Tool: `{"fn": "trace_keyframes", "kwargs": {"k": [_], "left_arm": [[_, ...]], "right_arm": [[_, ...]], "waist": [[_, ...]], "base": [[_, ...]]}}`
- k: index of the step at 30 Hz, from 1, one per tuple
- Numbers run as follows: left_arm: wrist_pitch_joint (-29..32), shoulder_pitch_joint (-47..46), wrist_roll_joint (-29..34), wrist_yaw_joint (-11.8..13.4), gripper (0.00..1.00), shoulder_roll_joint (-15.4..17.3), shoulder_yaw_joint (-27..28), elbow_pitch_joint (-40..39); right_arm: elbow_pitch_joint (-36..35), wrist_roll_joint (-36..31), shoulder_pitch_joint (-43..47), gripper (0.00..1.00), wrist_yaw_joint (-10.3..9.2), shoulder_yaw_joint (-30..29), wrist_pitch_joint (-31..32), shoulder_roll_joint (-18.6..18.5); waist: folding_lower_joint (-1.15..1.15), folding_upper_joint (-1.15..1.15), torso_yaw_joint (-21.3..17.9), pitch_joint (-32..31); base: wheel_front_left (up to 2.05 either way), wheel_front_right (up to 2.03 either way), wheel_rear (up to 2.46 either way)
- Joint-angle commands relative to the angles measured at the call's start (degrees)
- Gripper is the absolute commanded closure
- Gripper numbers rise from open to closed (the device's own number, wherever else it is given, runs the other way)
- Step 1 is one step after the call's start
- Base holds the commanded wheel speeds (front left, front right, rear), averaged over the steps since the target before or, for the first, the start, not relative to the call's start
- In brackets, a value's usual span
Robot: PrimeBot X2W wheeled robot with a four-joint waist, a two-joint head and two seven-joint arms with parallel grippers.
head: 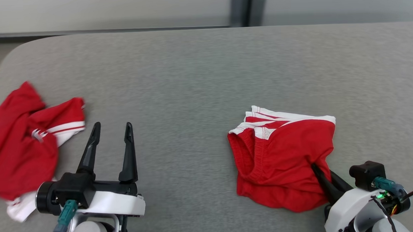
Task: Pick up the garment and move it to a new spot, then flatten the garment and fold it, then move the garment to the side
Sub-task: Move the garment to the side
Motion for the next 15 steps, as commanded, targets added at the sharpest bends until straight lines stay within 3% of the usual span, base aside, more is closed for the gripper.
{"fn": "trace_keyframes", "kwargs": {"k": [1, 8, 15], "left_arm": [[-0.2, -0.6, 0.3, -0.4, 0.00, 0.4, -0.3, 0.1], [0.9, -3.5, 1.5, -1.0, 0.00, 1.3, -1.9, -0.5], [2.0, -8.4, 2.7, -1.7, 0.00, 1.5, -3.7, -2.0]], "right_arm": [[0.1, 0.1, 0.4, 1.00, -0.14, 0.2, -0.2, -0.8], [0.7, 2.1, -5.8, 1.00, -0.14, 4.5, -1.7, -4.2], [6.2, 4.9, -16.2, 1.00, -0.14, 3.9, -4.6, -10.5]], "waist": [[0.00, 0.00, -6.0, 0.1], [0.00, 0.00, -15.2, 2.9], [0.00, 0.00, -18.8, 8.5]], "base": [[0.00, 0.00, 0.00], [0.00, 0.00, 0.00], [0.00, 0.00, 0.00]]}}
